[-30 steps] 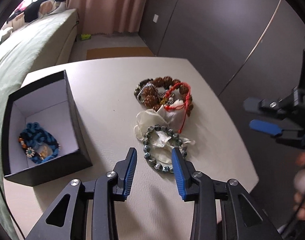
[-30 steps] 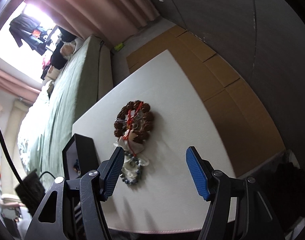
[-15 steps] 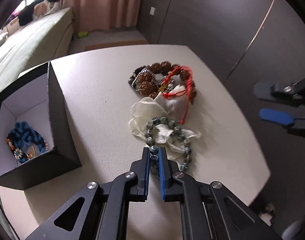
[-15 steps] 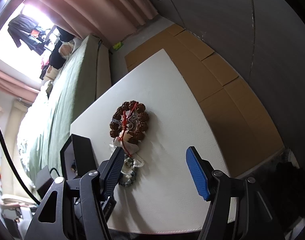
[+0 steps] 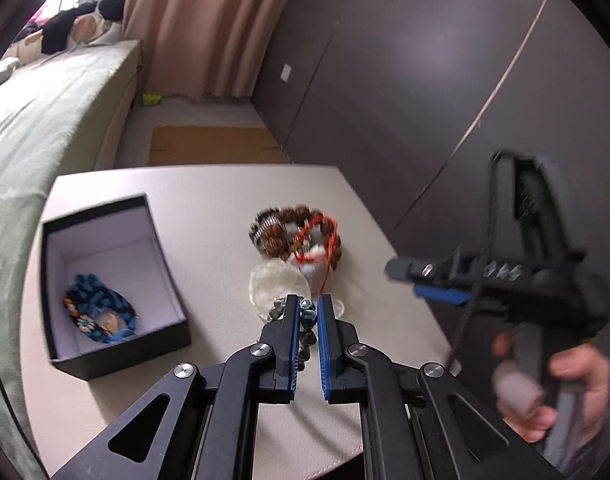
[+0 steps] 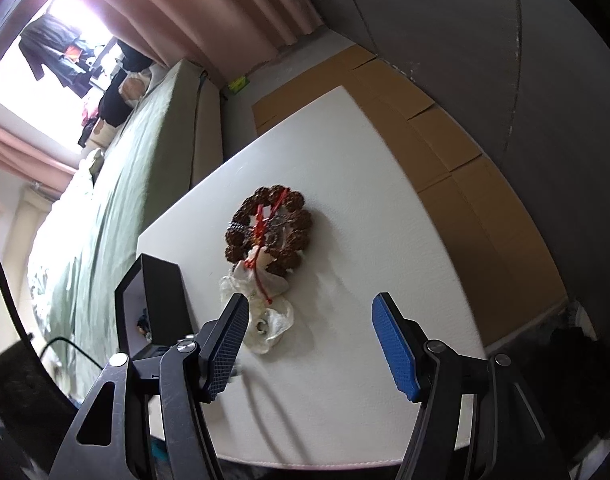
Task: Organize jewelry
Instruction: 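Carry the grey bracelet to the box with the left gripper while the right grasps the white pouch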
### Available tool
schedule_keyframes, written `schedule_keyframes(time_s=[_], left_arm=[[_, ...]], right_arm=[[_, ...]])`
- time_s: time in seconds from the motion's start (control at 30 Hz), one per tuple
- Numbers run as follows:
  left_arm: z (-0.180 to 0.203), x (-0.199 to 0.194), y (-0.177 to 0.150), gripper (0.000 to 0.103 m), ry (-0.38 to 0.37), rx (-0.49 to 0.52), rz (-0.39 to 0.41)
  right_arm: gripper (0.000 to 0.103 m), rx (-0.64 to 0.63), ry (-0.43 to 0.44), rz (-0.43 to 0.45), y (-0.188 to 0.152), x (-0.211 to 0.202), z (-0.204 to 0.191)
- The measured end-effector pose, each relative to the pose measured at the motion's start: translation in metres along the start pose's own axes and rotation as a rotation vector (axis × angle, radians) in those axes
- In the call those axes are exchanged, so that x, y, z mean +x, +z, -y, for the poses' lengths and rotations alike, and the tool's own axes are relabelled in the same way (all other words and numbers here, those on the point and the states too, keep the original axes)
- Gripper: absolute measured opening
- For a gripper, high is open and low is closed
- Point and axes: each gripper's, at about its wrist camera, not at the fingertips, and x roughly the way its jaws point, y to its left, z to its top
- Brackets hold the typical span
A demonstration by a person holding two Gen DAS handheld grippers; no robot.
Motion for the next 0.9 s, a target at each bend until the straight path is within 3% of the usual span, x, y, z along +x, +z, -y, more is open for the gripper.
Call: schedule_keyframes(time_s=[0.4, 0.57, 0.77, 0.87, 0.9], left_arm=[[-0.037, -0.042, 0.014, 0.008, 0.020, -0.082, 0.092], [-0.053, -0.055, 0.020, 0.008, 0.024, -0.116, 0.128], [-0.071, -0.067, 0.024, 0.008, 0.033, -0.156, 0.153], [-0.076, -0.071, 0.024, 0.008, 0.038, -0.166, 0.160], [-0.077, -0.073, 0.024, 0.008, 0.041, -0.169, 0.162]], right_arm=[[0.064, -0.086, 0.063, -0.027, -0.008, 0.031, -0.038], [0.053, -0.104, 0.088, -0.067, -0.010, 0.052, -0.050], [0.052, -0.112, 0.059, -0.103, -0.011, 0.078, -0.059], [0.038, -0.120, 0.057, -0.115, -0.012, 0.087, -0.066], [0.025, -0.123, 0.057, -0.120, -0.012, 0.089, -0.069]])
